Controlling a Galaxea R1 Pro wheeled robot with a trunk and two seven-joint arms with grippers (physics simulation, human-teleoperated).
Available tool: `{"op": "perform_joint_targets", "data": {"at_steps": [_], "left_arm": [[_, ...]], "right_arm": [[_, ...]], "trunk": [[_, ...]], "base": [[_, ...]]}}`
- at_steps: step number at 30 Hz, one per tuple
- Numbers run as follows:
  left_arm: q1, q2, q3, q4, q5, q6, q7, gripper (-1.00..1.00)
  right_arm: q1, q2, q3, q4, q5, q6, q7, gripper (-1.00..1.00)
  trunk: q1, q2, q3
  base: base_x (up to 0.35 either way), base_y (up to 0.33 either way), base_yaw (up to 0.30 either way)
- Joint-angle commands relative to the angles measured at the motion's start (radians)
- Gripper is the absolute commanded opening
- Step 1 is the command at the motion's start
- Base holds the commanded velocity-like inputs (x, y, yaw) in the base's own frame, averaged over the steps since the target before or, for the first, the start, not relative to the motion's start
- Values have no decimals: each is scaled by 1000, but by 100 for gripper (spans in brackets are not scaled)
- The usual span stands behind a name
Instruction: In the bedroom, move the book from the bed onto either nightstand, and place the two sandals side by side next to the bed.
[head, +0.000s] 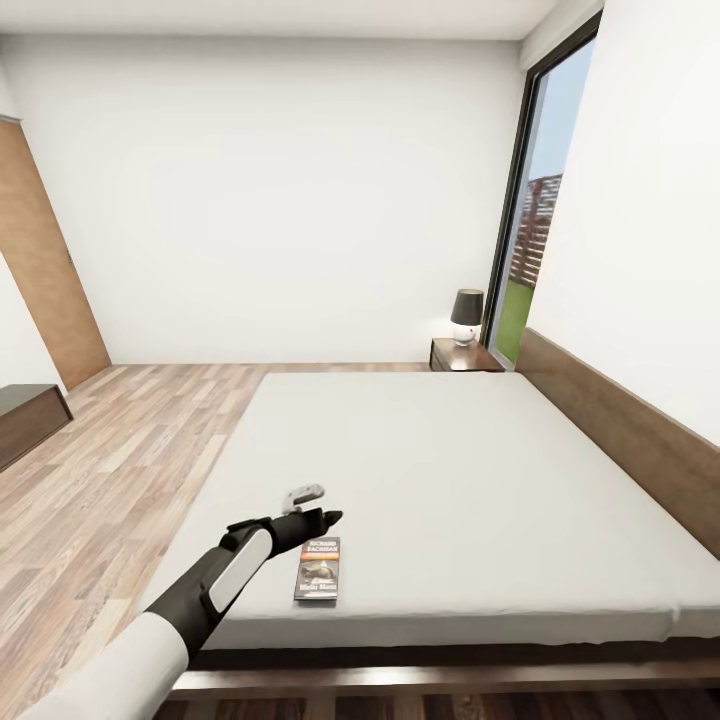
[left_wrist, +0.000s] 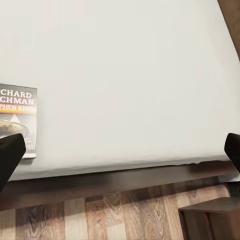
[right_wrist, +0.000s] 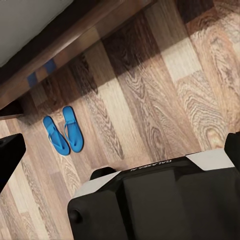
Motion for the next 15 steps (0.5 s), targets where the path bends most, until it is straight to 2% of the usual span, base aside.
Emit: {"op": "perform_joint_targets", "data": {"at_steps": [1, 6, 10, 15], "left_arm": [[0, 2, -4, -1, 10, 1, 7, 100], [7, 10, -4, 4, 11, 3, 7, 100], [17, 28, -7, 112, 11, 2, 0, 100], [18, 27, -9, 132, 11, 0, -2, 100]], "right_arm": [[-1, 0, 0, 3, -8, -2, 5, 100], [-1, 0, -1, 3, -8, -2, 5, 100], [-1, 0, -2, 3, -8, -2, 5, 100], [-1, 0, -2, 3, -8, -2, 5, 100]], "trunk": [[1, -2, -2], [1, -2, -2], [1, -2, -2], [1, -2, -2]], "base": [[0, 0, 0], [0, 0, 0], [0, 0, 0], [32, 0, 0]]}}
